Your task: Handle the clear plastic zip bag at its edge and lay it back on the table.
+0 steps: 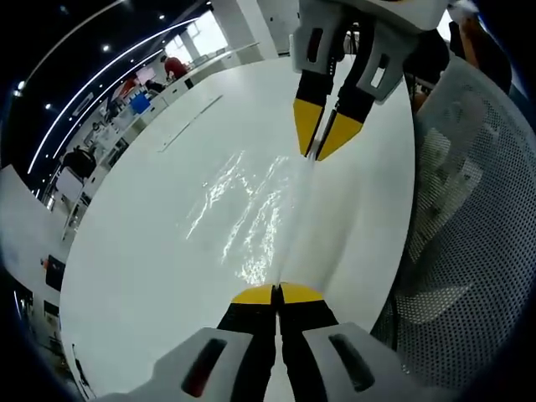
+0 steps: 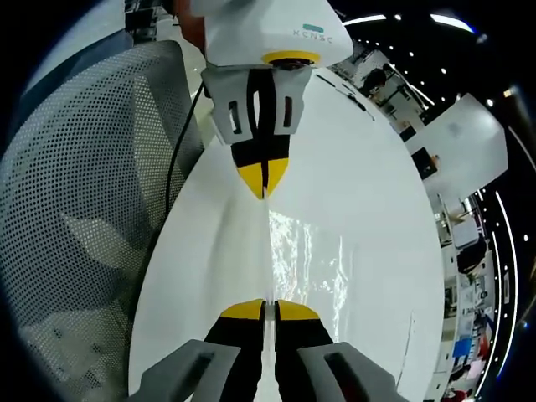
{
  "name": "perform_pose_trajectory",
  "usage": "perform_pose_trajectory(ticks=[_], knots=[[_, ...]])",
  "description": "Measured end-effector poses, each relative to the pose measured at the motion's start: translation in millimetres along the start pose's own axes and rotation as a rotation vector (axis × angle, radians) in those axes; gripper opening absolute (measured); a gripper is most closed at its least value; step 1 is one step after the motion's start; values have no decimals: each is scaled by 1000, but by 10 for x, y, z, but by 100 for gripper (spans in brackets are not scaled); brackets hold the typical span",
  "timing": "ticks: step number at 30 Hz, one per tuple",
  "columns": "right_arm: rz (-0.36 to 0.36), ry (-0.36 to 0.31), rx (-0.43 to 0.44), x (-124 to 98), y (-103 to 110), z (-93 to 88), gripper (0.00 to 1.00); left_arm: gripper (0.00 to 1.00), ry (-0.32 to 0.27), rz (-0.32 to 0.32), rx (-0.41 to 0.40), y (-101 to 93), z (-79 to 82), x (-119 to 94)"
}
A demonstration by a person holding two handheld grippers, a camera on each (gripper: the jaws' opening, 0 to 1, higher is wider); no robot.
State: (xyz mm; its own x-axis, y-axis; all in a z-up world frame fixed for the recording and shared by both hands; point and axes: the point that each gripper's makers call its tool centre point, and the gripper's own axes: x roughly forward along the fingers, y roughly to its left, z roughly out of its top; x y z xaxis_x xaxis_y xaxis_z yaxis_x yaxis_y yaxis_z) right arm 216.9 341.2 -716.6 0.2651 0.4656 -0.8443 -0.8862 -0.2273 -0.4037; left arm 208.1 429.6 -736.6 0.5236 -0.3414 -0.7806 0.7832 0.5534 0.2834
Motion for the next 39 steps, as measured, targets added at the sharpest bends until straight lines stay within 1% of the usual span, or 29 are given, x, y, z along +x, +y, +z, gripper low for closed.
perform_pose_trajectory(ticks=[9,17,27,29,33,39], knots=[[0,5,6,-9,1,-33,0,0,5,3,-13,11,-27,-37],[4,10,6,-9,17,-54,0,0,8,1,-20,14,-59,1],[17,12,13,-8,61,-87,0,0,19,-3,-25,7,-94,-24],[16,12,12,-8,56,-86,0,0,22,-3,-25,22,-113,12],[14,12,13,-10,39,-94,0,0,22,-1,-24,28,-96,-16],[10,12,18,-23,29,-110,0,0,22,-1,-22,54,-93,25]])
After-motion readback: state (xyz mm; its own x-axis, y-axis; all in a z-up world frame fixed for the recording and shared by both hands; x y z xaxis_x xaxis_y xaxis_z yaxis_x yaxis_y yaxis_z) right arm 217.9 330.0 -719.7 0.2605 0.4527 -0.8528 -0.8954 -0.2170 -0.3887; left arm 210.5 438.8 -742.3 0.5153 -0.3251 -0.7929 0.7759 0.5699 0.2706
